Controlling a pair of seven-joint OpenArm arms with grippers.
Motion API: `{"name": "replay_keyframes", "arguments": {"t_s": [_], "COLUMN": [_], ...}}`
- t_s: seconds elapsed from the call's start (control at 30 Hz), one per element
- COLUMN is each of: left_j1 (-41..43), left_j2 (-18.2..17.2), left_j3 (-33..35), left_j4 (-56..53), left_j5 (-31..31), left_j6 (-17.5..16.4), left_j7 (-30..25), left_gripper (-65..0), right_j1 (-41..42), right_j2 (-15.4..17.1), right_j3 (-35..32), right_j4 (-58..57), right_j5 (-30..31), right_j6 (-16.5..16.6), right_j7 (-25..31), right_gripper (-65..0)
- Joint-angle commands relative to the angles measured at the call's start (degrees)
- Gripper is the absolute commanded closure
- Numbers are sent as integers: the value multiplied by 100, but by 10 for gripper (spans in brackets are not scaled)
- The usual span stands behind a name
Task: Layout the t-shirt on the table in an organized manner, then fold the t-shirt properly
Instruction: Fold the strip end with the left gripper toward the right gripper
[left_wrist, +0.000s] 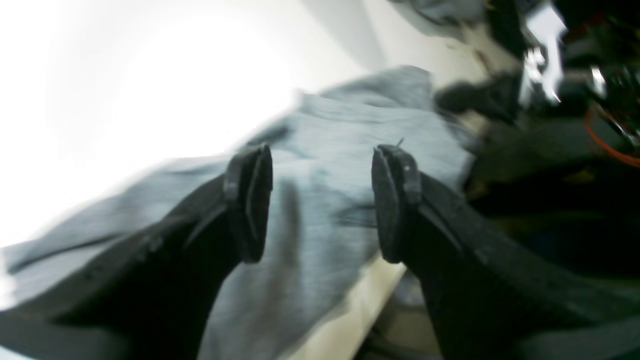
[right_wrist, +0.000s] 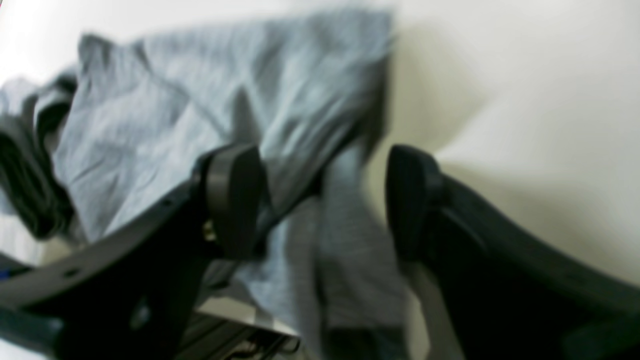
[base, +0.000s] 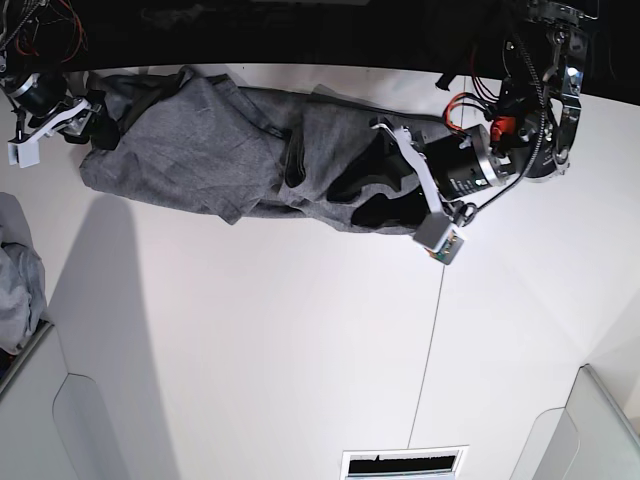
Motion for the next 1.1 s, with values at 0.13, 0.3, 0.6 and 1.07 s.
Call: {"name": "replay_keyframes", "arguments": {"t_s": [0.13,0.3,0.6,1.07], "left_j1": [-44,-42,-42,356], "left_j2": [-378,-645,-737,-442], "left_j3": [-682,-1075,-1174,-527], "left_j4": [103,101,-391,-1591], "left_j5": [-164,-160,391,122], "left_j6": [-87,-87,4,26], "left_j7": [-114,-114,-164,-223], "left_gripper": [-348,-348,-348,-348], "right_j1": [205,267,293,831], "right_j2": [9,-363,-509,181], "right_j3": [-400,-490,-380,398], "right_j4": [87,87,125,682], "right_j5": [98,42,39,850], "right_j6": [81,76,42,44], "right_j7": [109,111,284,-297], "right_gripper": [-395,-393,0,0]}}
